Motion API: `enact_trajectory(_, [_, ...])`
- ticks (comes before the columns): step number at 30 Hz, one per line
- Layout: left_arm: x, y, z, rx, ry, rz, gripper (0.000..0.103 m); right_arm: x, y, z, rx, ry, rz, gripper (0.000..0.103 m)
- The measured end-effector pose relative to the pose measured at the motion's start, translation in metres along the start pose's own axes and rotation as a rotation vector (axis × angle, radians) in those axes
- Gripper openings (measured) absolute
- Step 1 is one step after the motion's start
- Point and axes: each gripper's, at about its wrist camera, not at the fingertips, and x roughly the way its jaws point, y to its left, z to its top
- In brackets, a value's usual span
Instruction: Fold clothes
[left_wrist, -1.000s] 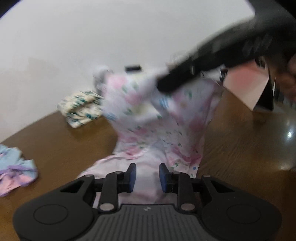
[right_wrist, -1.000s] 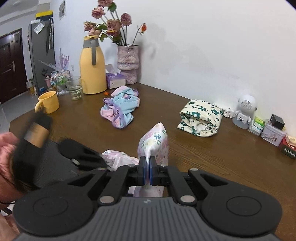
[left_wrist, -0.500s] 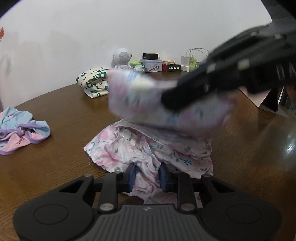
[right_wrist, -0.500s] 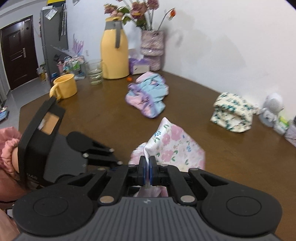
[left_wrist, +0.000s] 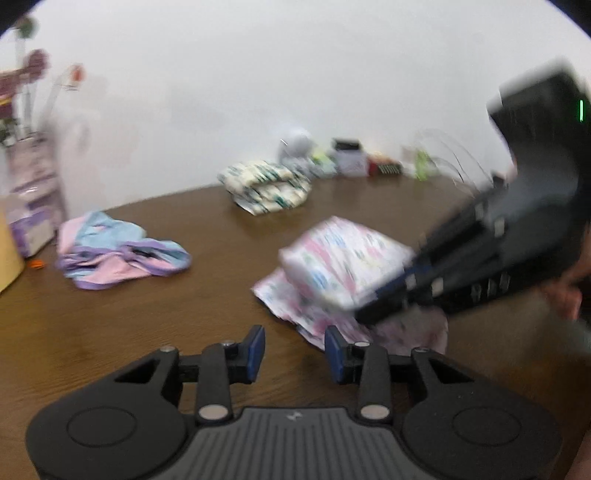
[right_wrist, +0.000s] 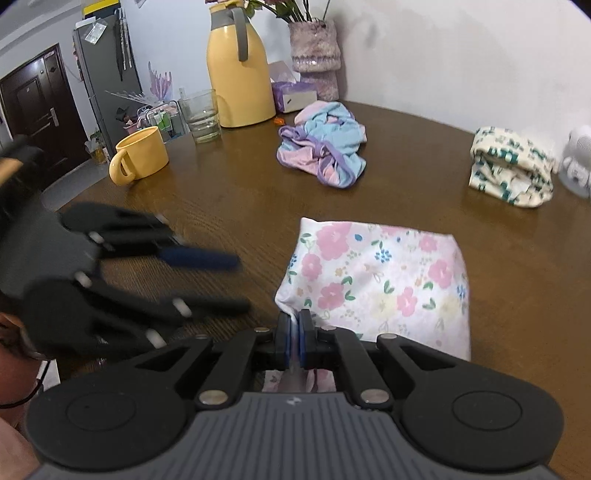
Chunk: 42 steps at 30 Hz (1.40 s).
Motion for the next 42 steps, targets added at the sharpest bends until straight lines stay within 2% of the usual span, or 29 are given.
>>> enact_trajectory(4, [-0.003, 0.001, 0.016, -0.028, -0.077, -0.035, 0.03, 0.01, 0.0, -0.006, 0.024, -0.002, 0.002, 0.005])
enact_trajectory(6, [0.008, -0.004, 0.026, -0.028, -0.081, -0.066, 0.02, 0.013, 0.0, -0.009, 0.032, -0.004, -0.003, 0.005])
enact_trajectory(7, [0.014, -0.006, 0.03, -0.028, -0.077, -0.087, 0.019, 0.014, 0.001, -0.01, 0.035, -0.01, -0.005, 0.005])
enact_trajectory(9, [0.032, -0.009, 0.036, -0.037, -0.046, -0.117, 0.013, 0.015, 0.001, -0.013, 0.04, -0.02, -0.009, 0.005])
enact_trajectory(11, [0.054, -0.009, 0.037, -0.045, 0.014, -0.11, 0.012, 0.015, 0.002, -0.016, 0.044, -0.034, -0.01, 0.006])
enact_trajectory(12, [0.064, -0.008, 0.035, -0.052, 0.04, -0.102, 0.01, 0.013, 0.002, -0.018, 0.041, -0.045, -0.004, 0.008])
enact_trajectory(13, [0.071, -0.006, 0.032, -0.064, 0.062, -0.096, 0.01, 0.011, 0.003, -0.021, 0.036, -0.049, 0.013, 0.014])
enact_trajectory(14, [0.076, -0.003, 0.03, -0.077, 0.075, -0.099, 0.01, 0.006, 0.004, -0.023, 0.03, -0.054, 0.034, 0.018])
enact_trajectory(18, [0.078, 0.0, 0.03, -0.078, 0.074, -0.108, 0.01, -0.03, 0.002, -0.035, 0.01, -0.094, 0.088, 0.024])
enact_trajectory(20, [0.079, -0.001, 0.027, -0.063, 0.079, -0.104, 0.011, -0.052, -0.005, -0.038, 0.012, -0.143, 0.067, 0.035])
enact_trajectory(22, [0.079, -0.003, 0.025, -0.054, 0.081, -0.098, 0.011, -0.066, -0.014, -0.037, 0.001, -0.195, -0.001, 0.035])
enact_trajectory(25, [0.078, -0.005, 0.024, -0.044, 0.084, -0.088, 0.011, -0.059, -0.031, -0.034, -0.029, -0.218, -0.099, 0.034])
enact_trajectory(27, [0.078, -0.006, 0.024, -0.044, 0.086, -0.081, 0.011, -0.044, -0.041, -0.035, -0.044, -0.2, -0.112, 0.033])
enact_trajectory(32, [0.079, -0.006, 0.021, -0.056, 0.102, -0.075, 0.012, -0.015, -0.052, -0.049, -0.034, -0.129, -0.094, 0.032])
enact_trajectory(39, [0.079, -0.009, 0.021, -0.054, 0.107, -0.059, 0.012, -0.012, -0.055, -0.061, -0.039, -0.16, -0.083, 0.032])
enact_trajectory(42, [0.069, -0.017, 0.036, -0.006, 0.067, -0.056, 0.012, -0.021, -0.055, -0.058, -0.019, -0.175, -0.08, 0.034])
